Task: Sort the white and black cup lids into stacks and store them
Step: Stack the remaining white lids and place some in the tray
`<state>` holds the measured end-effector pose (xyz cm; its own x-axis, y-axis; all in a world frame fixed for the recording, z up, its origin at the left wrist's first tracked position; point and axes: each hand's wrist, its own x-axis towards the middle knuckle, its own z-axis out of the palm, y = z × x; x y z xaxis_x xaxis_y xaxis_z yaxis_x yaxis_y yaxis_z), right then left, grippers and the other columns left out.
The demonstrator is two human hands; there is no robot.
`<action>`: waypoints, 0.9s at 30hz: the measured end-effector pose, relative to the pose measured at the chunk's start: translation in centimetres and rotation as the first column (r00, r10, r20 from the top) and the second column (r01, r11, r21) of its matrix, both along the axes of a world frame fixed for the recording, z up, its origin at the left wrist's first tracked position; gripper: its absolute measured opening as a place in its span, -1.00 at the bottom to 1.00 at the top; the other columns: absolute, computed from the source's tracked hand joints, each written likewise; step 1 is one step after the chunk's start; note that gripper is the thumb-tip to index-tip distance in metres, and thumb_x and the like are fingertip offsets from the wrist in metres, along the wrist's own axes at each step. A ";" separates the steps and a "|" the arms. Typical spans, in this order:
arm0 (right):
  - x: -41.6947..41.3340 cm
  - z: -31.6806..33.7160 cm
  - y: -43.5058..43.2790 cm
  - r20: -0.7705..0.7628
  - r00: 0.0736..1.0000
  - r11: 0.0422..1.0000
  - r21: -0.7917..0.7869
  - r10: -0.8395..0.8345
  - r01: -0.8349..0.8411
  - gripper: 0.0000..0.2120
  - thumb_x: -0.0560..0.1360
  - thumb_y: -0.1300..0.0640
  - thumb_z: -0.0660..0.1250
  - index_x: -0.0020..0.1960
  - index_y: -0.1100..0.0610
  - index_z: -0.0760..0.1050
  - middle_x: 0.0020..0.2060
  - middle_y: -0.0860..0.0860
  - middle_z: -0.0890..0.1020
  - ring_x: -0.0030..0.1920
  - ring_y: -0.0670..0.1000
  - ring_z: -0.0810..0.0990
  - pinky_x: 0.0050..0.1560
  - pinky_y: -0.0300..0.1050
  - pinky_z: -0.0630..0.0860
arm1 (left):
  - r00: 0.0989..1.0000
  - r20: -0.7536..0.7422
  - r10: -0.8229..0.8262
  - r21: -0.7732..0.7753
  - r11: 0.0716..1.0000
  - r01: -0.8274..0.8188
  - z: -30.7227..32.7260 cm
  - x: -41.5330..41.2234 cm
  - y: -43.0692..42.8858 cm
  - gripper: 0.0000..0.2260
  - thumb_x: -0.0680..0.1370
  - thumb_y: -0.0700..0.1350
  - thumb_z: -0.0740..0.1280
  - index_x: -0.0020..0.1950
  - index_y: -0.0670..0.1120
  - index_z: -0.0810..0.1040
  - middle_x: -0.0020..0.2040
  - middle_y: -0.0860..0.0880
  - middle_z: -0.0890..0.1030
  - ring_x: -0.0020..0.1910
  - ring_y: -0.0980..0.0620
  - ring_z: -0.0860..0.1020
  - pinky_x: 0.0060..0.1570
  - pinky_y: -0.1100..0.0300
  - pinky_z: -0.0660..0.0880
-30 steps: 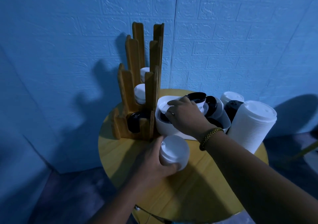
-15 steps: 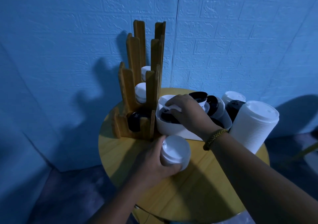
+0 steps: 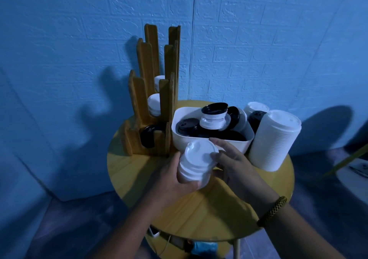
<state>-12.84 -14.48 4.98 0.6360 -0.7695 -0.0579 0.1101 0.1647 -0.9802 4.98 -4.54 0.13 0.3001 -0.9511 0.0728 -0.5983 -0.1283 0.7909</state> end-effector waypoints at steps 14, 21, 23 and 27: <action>1.9 -2.1 0.9 -0.514 0.797 0.767 -0.633 -0.316 -0.104 -0.45 0.55 -0.21 0.29 0.45 0.02 0.36 0.28 -0.02 0.39 0.22 -0.03 0.42 0.21 -0.09 0.46 | 1.000 0.013 -0.014 0.038 0.999 0.014 -0.2 0.2 -0.1 -0.04 0.35 0.24 0.56 0.56 0.35 0.01 0.48 0.10 0.33 0.34 0.06 0.40 0.21 0.04 0.52; 3.1 -2.1 1.0 -0.472 0.822 0.629 -0.754 -0.318 -0.190 -0.46 0.62 -0.15 0.21 0.54 0.00 0.24 0.38 -0.04 0.35 0.32 -0.05 0.35 0.33 -0.03 0.41 | 1.000 -0.007 -0.022 0.020 1.000 0.022 0.0 0.2 0.1 -0.04 0.34 0.23 0.58 0.53 0.41 0.00 0.44 0.13 0.36 0.30 0.07 0.43 0.17 0.02 0.55; 2.6 -2.0 0.8 -0.491 0.839 0.619 -0.741 -0.233 -0.262 -0.38 0.58 -0.24 0.25 0.55 -0.04 0.23 0.40 -0.11 0.33 0.32 -0.10 0.35 0.30 0.01 0.46 | 1.000 0.001 -0.028 0.023 0.999 0.028 0.1 0.3 0.2 -0.05 0.37 0.18 0.58 0.55 0.37 0.01 0.44 0.12 0.34 0.32 0.07 0.40 0.18 0.06 0.54; 2.0 -1.0 -0.3 -0.581 0.802 0.602 -0.692 -0.139 -0.397 -0.22 0.42 -0.27 0.44 0.53 -0.09 0.24 0.40 -0.20 0.32 0.34 -0.15 0.32 0.37 -0.04 0.39 | 0.999 0.006 -0.036 0.014 0.999 0.035 0.1 0.2 0.1 -0.01 0.33 0.22 0.60 0.56 0.35 0.02 0.47 0.16 0.32 0.38 0.12 0.35 0.25 0.06 0.51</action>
<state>-10.81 -14.74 3.95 0.7898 -0.5975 0.1388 -0.4143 -0.6864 -0.5977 5.22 -4.42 0.24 0.2657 -0.9621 0.0615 -0.6075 -0.1176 0.7856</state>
